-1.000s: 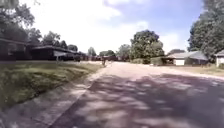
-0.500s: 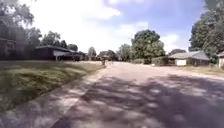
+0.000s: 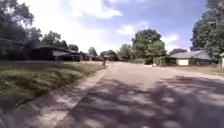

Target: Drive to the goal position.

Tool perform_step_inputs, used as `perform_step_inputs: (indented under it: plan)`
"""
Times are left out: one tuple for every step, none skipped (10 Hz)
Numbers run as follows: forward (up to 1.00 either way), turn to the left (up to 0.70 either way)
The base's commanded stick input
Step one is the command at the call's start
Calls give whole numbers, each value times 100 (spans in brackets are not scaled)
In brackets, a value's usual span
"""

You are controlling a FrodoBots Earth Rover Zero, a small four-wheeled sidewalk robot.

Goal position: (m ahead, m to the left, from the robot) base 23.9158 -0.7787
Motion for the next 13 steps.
perform_step_inputs:
  plan:
    - [100,0]
    - [100,-3]
    - [100,-14]
    - [100,-20]
    - [100,-1]
    - [100,0]
    - [100,0]
    - [100,0]
    - [100,0]
    - [100,0]
    - [100,0]
    - [100,0]
    - [100,0]
